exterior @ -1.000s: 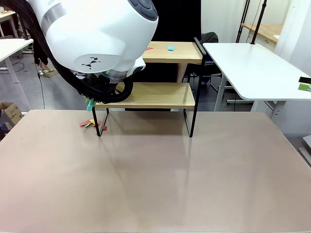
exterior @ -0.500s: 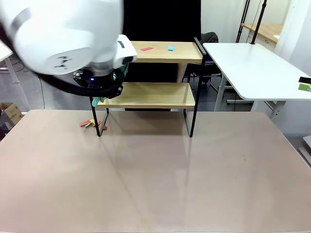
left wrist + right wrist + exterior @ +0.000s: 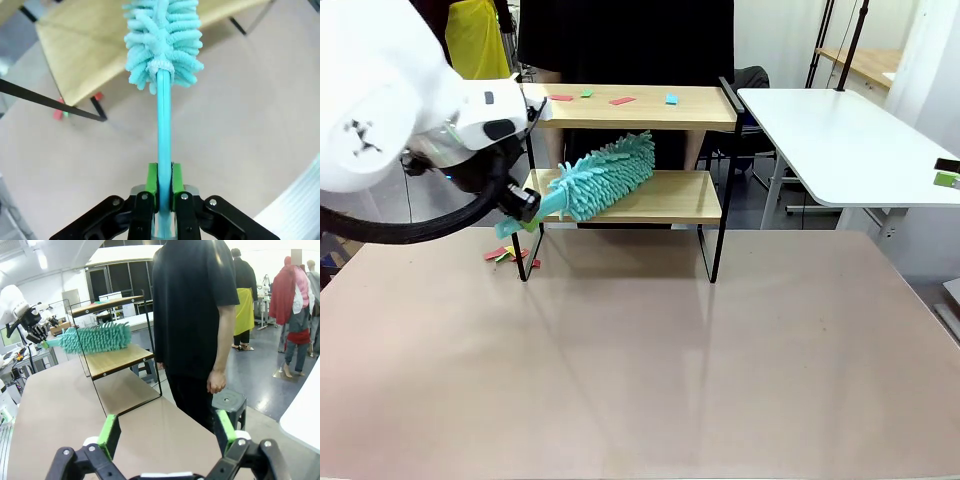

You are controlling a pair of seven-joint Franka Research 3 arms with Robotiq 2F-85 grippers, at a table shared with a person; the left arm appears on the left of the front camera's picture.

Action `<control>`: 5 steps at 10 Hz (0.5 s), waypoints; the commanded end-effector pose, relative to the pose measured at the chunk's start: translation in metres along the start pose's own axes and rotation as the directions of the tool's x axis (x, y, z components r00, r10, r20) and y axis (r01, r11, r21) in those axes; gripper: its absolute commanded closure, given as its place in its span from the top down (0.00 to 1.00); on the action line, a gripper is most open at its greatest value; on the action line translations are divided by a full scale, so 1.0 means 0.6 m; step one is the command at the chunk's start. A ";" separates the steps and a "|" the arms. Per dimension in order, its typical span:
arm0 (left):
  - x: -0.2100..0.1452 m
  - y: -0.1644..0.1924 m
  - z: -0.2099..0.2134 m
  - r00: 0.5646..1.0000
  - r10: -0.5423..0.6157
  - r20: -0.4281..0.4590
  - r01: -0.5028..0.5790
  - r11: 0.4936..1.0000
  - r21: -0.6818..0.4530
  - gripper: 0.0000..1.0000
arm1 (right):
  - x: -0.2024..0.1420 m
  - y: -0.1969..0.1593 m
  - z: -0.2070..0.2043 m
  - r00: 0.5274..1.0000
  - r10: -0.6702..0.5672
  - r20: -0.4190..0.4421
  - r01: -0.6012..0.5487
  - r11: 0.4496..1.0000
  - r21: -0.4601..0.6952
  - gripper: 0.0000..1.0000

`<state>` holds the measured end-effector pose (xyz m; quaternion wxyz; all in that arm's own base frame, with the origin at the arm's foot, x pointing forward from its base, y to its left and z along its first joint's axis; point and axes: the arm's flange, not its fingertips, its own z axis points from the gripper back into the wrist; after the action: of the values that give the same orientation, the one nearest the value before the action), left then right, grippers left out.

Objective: Clean the shelf.
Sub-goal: Clean the specific section of the Shelf indicated by the human with the Duster.

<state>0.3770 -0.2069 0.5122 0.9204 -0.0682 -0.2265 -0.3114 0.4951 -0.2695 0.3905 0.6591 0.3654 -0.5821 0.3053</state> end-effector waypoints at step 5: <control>0.000 0.061 0.117 0.947 -0.320 -0.008 0.311 0.924 -0.221 0.13 | 0.004 0.001 -0.002 1.000 0.006 -0.001 -0.006 1.000 0.001 1.00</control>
<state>0.3731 -0.1596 0.5700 0.8674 -0.1073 -0.1640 -0.4574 0.4951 -0.2694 0.3905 0.6591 0.3655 -0.5821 0.3053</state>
